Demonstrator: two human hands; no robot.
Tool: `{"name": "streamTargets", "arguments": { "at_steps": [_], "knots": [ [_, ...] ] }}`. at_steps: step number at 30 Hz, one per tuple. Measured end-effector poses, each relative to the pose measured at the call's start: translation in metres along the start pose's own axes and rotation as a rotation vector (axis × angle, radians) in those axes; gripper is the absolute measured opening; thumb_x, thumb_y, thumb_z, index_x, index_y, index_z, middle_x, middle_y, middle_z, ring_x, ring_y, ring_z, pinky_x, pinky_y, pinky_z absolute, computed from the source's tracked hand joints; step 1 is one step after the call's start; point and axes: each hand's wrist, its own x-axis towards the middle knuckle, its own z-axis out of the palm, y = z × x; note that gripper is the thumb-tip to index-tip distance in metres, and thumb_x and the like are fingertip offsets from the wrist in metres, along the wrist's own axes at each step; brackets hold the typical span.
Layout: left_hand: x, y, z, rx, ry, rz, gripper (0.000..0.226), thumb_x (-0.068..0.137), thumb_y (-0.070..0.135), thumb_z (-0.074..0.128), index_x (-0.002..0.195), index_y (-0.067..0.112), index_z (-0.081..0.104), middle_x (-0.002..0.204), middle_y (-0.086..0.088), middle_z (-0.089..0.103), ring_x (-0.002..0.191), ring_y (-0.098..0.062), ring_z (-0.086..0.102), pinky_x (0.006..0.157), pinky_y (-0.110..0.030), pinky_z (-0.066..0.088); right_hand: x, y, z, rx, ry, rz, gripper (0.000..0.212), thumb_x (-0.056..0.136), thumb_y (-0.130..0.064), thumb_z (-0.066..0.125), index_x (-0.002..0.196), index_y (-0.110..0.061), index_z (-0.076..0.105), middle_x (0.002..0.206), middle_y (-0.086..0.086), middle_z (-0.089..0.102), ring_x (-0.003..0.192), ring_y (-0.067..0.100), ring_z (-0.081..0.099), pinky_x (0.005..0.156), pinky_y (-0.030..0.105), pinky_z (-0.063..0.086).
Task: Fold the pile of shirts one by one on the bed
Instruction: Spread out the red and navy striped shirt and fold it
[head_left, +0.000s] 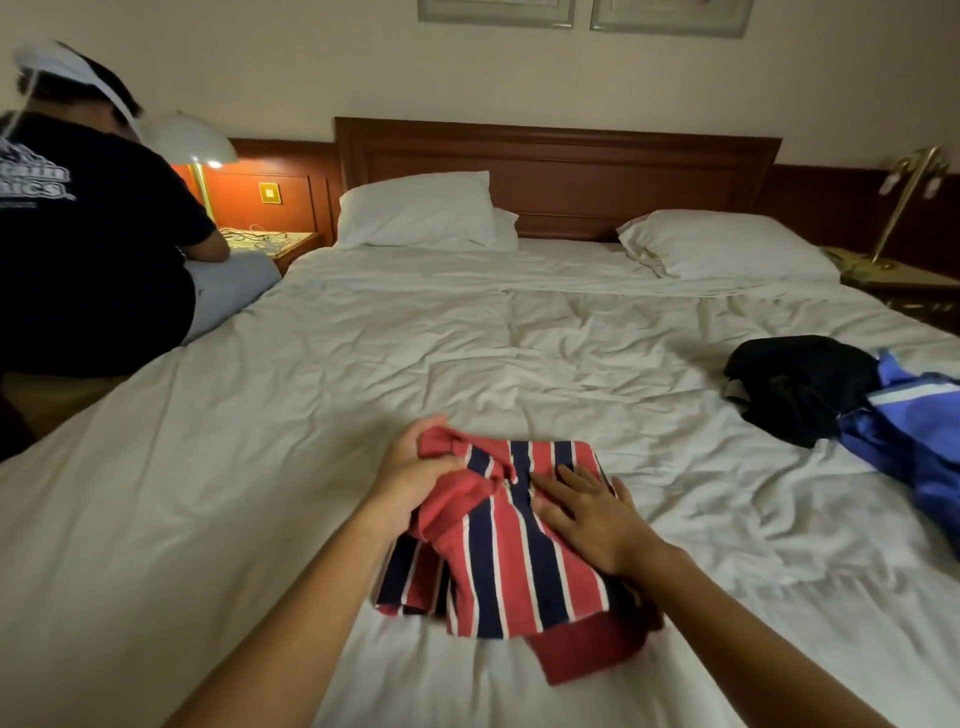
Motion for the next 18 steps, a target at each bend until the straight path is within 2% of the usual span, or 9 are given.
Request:
{"name": "streamTargets", "arguments": {
  "at_steps": [3,5,6,8,10,12,14,16,18],
  "knots": [
    [0.015,0.035,-0.010,-0.047,0.020,0.099,0.050,0.082,-0.009,0.071,0.125,0.015,0.064,0.103,-0.004,0.071,0.092,-0.016,0.069,0.080,-0.024,0.059,0.008,-0.001,-0.016,0.200,0.067,0.001,0.054,0.098,-0.066,0.027,0.149,-0.052,0.027,0.161,-0.008,0.026,0.150,0.012,0.016,0.121,0.053,0.008],
    [0.020,0.040,-0.015,0.073,0.014,0.095,0.043,0.085,-0.007,0.070,0.123,0.011,0.063,0.108,-0.008,0.071,0.100,-0.023,0.069,0.088,-0.032,0.058,0.010,-0.001,-0.015,0.190,0.072,-0.011,0.055,0.097,-0.067,0.027,0.149,-0.051,0.029,0.161,-0.006,0.028,0.150,0.014,0.018,0.120,0.052,0.016],
    [0.018,0.035,-0.018,0.160,-0.031,0.035,0.040,0.086,-0.003,0.070,0.122,0.011,0.062,0.110,-0.010,0.069,0.101,-0.025,0.068,0.084,-0.034,0.058,0.009,0.001,-0.010,0.120,0.041,-0.012,0.055,0.097,-0.067,0.027,0.150,-0.050,0.028,0.161,-0.005,0.027,0.151,0.016,0.015,0.120,0.052,0.016],
    [0.006,0.013,-0.022,0.351,-0.191,-0.212,0.042,0.088,0.011,0.073,0.126,0.017,0.057,0.114,-0.011,0.065,0.098,-0.027,0.065,0.067,-0.030,0.054,0.002,0.011,0.005,-0.019,-0.052,-0.004,0.055,0.099,-0.064,0.029,0.151,-0.049,0.023,0.164,-0.004,0.017,0.153,0.018,0.003,0.121,0.053,0.011],
    [-0.007,-0.009,-0.023,0.428,-0.252,-0.353,0.052,0.089,0.019,0.074,0.135,0.021,0.051,0.118,-0.005,0.059,0.099,-0.022,0.061,0.070,-0.032,0.053,-0.007,0.021,0.011,-0.047,-0.078,0.006,0.055,0.100,-0.062,0.030,0.152,-0.052,0.017,0.166,-0.006,0.008,0.153,0.017,-0.004,0.120,0.053,0.006],
    [-0.014,-0.023,-0.023,0.437,-0.142,-0.245,0.054,0.088,0.025,0.076,0.136,0.021,0.052,0.121,-0.004,0.060,0.105,-0.021,0.062,0.084,-0.040,0.055,-0.015,0.024,0.003,-0.050,-0.055,-0.005,0.056,0.100,-0.061,0.032,0.152,-0.051,0.016,0.166,-0.005,0.007,0.153,0.016,-0.004,0.120,0.053,0.005],
    [-0.020,-0.024,-0.021,0.558,-0.114,-0.102,0.059,0.085,0.033,0.077,0.138,0.023,0.053,0.127,-0.003,0.056,0.112,-0.020,0.059,0.096,-0.036,0.050,-0.027,0.021,-0.010,-0.010,-0.043,-0.090,0.062,0.096,-0.066,0.039,0.152,-0.051,0.019,0.166,-0.007,0.008,0.153,0.013,-0.001,0.122,0.049,0.005],
    [-0.027,-0.021,-0.017,0.668,-0.174,-0.014,0.062,0.084,0.040,0.077,0.139,0.026,0.052,0.127,0.000,0.048,0.110,-0.014,0.053,0.094,-0.027,0.044,-0.046,0.012,-0.021,0.083,-0.093,-0.263,0.078,0.083,-0.079,0.048,0.150,-0.057,0.015,0.165,-0.012,0.010,0.152,0.008,0.003,0.124,0.041,0.008],
    [-0.031,-0.018,-0.015,0.668,-0.209,-0.018,0.064,0.083,0.042,0.078,0.139,0.026,0.052,0.124,0.002,0.046,0.109,-0.012,0.051,0.094,-0.025,0.042,-0.066,0.003,-0.022,-0.005,-0.178,-0.422,0.098,0.070,-0.086,0.055,0.149,-0.061,0.003,0.165,-0.011,0.007,0.151,0.006,0.003,0.123,0.034,0.010]
  ]
}}
